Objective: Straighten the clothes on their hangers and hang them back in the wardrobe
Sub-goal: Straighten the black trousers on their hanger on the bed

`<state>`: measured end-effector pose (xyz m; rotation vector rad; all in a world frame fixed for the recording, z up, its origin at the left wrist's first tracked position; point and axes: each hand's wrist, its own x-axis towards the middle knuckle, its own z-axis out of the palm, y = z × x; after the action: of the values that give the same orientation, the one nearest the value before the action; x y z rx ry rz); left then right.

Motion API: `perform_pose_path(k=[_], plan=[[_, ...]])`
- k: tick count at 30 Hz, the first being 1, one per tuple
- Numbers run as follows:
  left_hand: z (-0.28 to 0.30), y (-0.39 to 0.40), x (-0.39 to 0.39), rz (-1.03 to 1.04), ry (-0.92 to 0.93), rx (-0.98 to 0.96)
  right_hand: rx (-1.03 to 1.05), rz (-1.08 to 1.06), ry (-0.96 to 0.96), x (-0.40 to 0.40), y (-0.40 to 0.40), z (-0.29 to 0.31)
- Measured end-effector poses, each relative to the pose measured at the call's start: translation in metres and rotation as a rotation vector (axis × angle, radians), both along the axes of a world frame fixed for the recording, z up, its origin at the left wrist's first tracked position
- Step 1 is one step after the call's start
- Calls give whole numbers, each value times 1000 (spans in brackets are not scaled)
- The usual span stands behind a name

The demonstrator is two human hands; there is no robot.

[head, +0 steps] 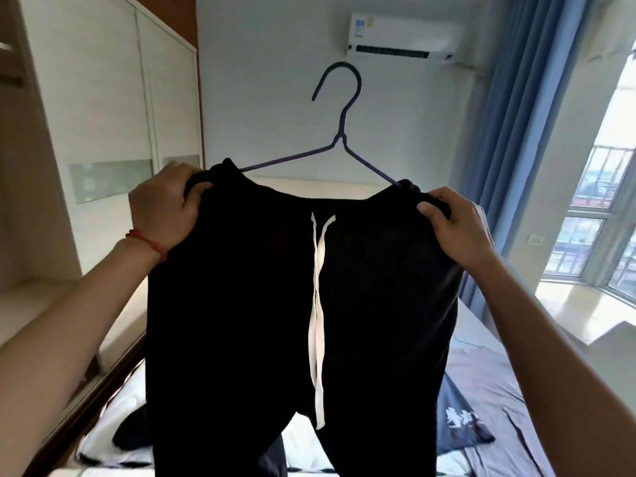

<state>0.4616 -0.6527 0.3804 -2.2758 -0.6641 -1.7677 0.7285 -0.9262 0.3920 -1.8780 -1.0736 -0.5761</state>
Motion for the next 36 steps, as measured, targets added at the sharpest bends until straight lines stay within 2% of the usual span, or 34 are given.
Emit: perform_pose_path(k=[9,23,29,36], plan=[[-57,12,46,-31,130,-164,-67,-7,111,53,19,-56],[-152,175,181,-54,274,-409,-169,-18,246,166,172,-128],[-193,230,232,-39,317,-582,-248,7,337,218,230,-168],[-220,278,303,-46,333,-704,-245,70,417,292,289,-205]])
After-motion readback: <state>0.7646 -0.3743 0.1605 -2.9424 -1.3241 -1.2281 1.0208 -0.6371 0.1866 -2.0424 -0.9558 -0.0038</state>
